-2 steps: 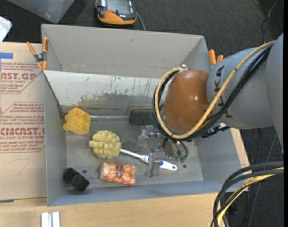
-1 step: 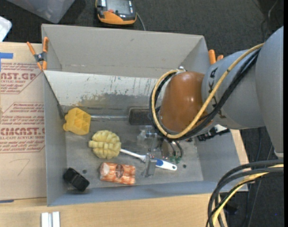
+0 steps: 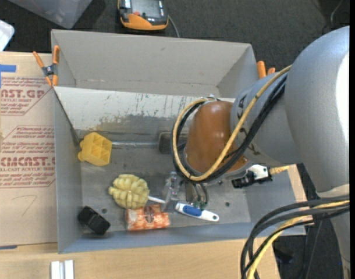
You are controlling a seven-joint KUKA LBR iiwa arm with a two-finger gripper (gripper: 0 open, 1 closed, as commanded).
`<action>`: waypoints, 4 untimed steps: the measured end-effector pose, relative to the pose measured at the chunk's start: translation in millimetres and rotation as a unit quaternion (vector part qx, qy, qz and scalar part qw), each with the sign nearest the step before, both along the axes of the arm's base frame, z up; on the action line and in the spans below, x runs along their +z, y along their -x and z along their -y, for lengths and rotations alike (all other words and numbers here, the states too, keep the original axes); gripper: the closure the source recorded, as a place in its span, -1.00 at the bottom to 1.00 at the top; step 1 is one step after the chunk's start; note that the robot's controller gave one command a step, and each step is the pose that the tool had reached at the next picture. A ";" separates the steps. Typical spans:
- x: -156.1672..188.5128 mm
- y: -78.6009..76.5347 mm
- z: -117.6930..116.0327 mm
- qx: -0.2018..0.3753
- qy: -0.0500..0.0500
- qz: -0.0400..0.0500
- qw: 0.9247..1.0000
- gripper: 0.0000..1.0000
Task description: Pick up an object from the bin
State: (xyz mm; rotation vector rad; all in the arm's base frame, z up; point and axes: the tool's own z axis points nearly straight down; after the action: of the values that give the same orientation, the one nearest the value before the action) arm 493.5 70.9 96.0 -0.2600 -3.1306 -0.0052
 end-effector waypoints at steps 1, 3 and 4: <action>0.0 0.0 0.0 0.000 0.000 0.000 1.000 1.00; -25.6 -13.1 -41.6 -0.112 0.000 0.001 0.994 1.00; -25.3 3.5 -33.7 -0.018 -0.001 0.002 1.000 1.00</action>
Offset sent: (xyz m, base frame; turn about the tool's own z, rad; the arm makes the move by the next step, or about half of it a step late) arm -0.0052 0.0475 -0.0260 0.0331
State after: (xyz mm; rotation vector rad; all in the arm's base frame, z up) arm 490.1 104.6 70.7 -0.3168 -3.1296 -0.0094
